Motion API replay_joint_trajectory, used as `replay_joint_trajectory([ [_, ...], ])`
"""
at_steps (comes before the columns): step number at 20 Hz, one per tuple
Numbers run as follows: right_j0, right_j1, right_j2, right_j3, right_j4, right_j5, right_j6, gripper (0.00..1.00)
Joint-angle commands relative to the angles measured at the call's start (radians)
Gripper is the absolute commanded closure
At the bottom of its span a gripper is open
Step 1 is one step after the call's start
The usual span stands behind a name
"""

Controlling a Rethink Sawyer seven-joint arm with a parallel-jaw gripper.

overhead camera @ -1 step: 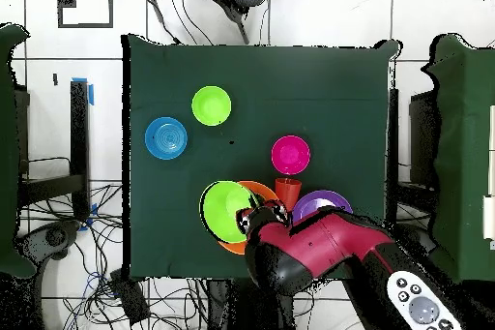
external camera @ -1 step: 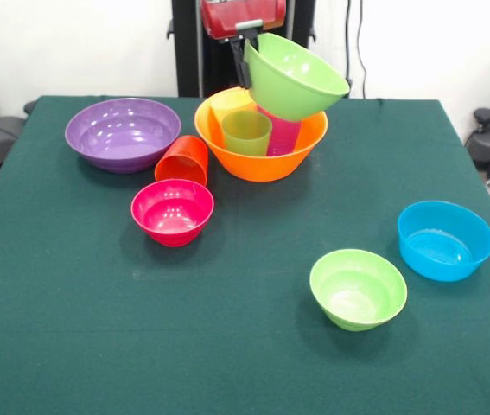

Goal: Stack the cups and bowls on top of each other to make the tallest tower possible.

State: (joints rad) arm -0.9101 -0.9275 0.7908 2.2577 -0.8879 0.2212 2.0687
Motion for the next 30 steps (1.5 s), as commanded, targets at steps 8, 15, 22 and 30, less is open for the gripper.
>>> replay_joint_trajectory([
  [8, -0.026, 0.112, 0.048, 0.02, -0.098, 0.029, -0.119, 1.0],
  [15, -0.06, 0.127, 0.062, 0.016, -0.112, 0.054, -0.156, 1.0],
  [22, -0.102, 0.196, 0.049, -0.009, -0.185, 0.048, -0.182, 1.0],
  [30, -0.152, 0.252, 0.084, -0.011, -0.212, 0.057, -0.196, 1.0],
])
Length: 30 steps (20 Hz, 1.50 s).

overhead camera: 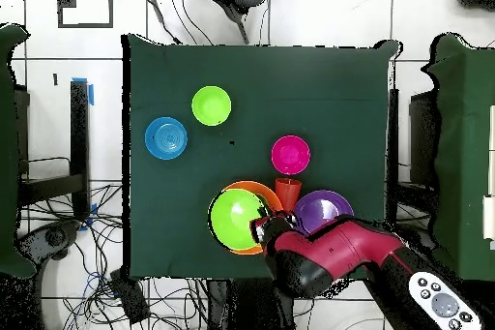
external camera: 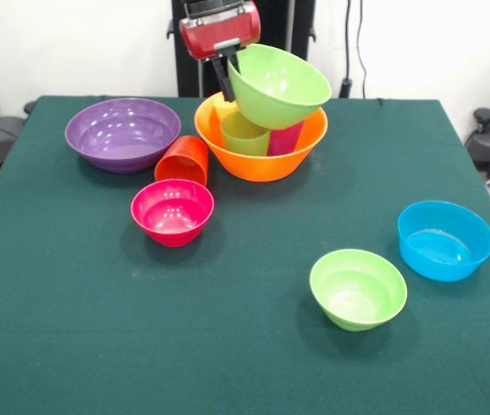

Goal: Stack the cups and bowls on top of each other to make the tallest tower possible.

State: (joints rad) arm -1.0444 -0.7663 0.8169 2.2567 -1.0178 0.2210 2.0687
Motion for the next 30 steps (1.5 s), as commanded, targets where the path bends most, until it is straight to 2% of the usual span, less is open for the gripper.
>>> replay_joint_trajectory([
  [1, -0.02, 0.091, 0.068, -0.011, -0.073, 0.069, -0.201, 1.0],
  [4, -0.022, 0.099, 0.078, -0.014, -0.066, 0.08, -0.202, 1.0],
  [13, -0.01, 0.124, 0.053, -0.034, -0.112, 0.069, -0.189, 1.0],
  [15, -0.014, 0.12, 0.061, -0.037, -0.101, 0.079, -0.198, 1.0],
  [18, -0.046, 0.116, 0.083, -0.026, -0.084, 0.096, -0.233, 1.0],
  [23, -0.14, 0.109, 0.148, 0.014, -0.048, 0.134, -0.312, 1.0],
  [27, -0.171, 0.107, 0.168, 0.024, -0.059, 0.142, -0.323, 1.0],
  [30, -0.188, 0.07, 0.187, 0.045, -0.054, 0.155, -0.329, 1.0],
])
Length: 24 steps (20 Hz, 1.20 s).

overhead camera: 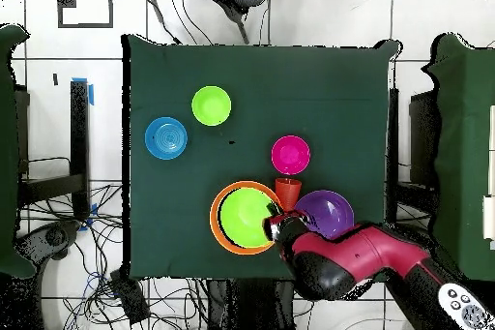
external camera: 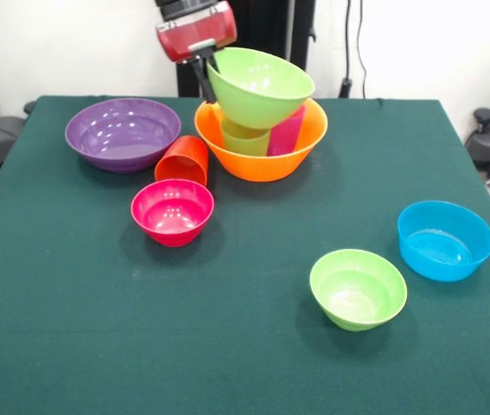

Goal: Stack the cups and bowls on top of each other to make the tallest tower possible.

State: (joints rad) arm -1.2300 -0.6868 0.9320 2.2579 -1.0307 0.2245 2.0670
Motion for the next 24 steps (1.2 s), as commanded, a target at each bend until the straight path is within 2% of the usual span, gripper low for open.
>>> replay_joint_trajectory([
  [1, -0.009, -0.026, 0.078, 0.052, -0.038, 0.154, -0.325, 1.0],
  [4, -0.063, -0.072, 0.116, 0.084, 0.008, 0.186, -0.354, 1.0],
  [5, -0.105, -0.121, 0.169, 0.114, 0.08, 0.219, -0.393, 1.0],
  [7, -0.154, -0.207, 0.259, 0.165, 0.183, 0.235, -0.402, 1.0],
  [9, -0.177, -0.27, 0.328, 0.211, 0.257, 0.242, -0.385, 1.0],
  [12, -0.243, -0.292, 0.424, 0.272, 0.337, 0.257, -0.387, 1.0],
  [13, -0.242, -0.295, 0.422, 0.29, 0.33, 0.26, -0.373, 1.0],
  [16, -0.193, -0.283, 0.346, 0.298, 0.229, 0.229, -0.276, 1.0],
  [17, -0.159, -0.272, 0.295, 0.295, 0.163, 0.207, -0.22, 1.0],
  [19, -0.133, -0.255, 0.246, 0.302, 0.082, 0.154, -0.153, 1.0],
  [24, -0.148, -0.183, 0.194, 0.315, -0.03, 0.051, -0.092, 1.0],
])
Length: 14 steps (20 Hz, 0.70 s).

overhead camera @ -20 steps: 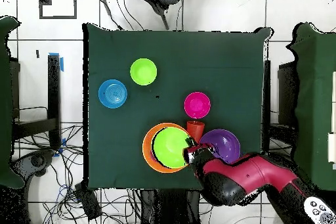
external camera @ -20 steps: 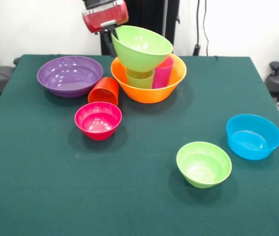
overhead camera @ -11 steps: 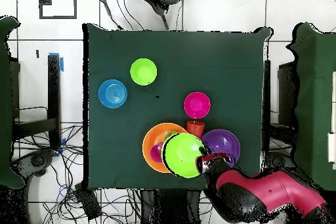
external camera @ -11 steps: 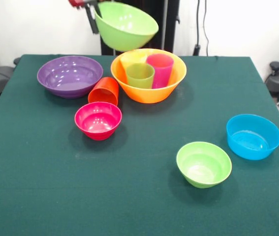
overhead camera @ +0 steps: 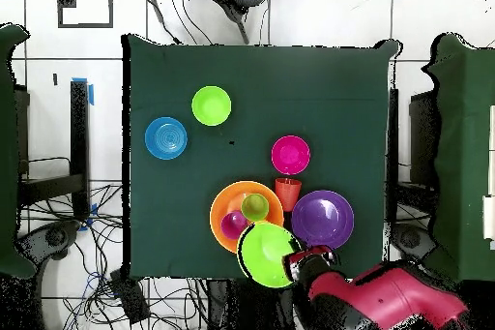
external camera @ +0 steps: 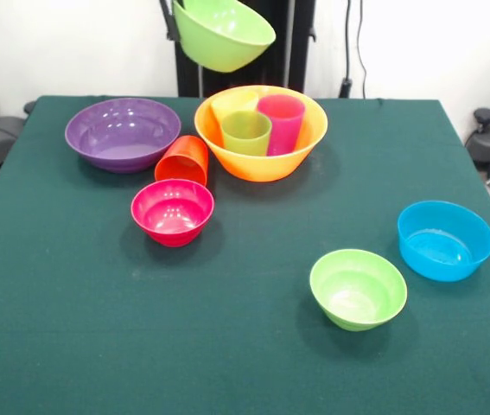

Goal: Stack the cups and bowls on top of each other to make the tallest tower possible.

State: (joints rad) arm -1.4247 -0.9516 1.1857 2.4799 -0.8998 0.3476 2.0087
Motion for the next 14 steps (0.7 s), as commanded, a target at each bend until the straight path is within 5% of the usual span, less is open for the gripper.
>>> replay_joint_trajectory([
  [1, 0.052, 0.088, -0.077, 0.09, -0.189, -0.099, -0.012, 1.0],
  [7, 0.127, 0.084, -0.202, 0.066, -0.304, -0.211, 0.086, 1.0],
  [14, 0.152, 0.082, -0.263, 0.048, -0.306, -0.27, 0.071, 1.0],
])
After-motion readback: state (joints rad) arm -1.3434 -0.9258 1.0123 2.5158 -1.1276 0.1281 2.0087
